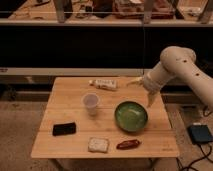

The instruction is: Place the white sponge in the ceramic cup

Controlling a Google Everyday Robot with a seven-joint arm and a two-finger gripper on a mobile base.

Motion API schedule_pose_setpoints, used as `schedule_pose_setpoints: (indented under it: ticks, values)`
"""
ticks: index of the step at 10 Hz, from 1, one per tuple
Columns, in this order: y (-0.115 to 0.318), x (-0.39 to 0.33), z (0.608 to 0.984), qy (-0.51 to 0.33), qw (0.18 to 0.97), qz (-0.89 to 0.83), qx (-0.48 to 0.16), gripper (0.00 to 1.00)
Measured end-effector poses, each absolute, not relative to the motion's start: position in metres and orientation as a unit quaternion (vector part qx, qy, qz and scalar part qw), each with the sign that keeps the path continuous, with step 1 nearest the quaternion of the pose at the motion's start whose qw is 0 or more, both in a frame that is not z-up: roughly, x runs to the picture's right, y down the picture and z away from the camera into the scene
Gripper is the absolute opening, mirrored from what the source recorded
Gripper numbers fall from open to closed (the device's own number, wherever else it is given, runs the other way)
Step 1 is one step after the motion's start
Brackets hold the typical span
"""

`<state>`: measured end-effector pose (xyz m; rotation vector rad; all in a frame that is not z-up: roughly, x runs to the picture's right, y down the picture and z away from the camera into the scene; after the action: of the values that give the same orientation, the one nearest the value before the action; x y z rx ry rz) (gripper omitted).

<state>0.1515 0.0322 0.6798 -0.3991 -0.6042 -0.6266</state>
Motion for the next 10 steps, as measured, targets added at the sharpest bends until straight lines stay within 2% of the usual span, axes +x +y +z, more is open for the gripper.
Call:
schedule_pose_setpoints:
  ticks: [3, 7, 10]
  values:
    - [0.05, 0.113, 0.654, -0.286, 0.909, -0.222, -0.207, 0.8]
    - [0.107, 0.076, 0.658, -0.264, 0.926, -0.14, -0.23, 0.8]
    - [0.154, 0.033, 0.649, -0.297, 0.918, -0.11, -0.239, 0.8]
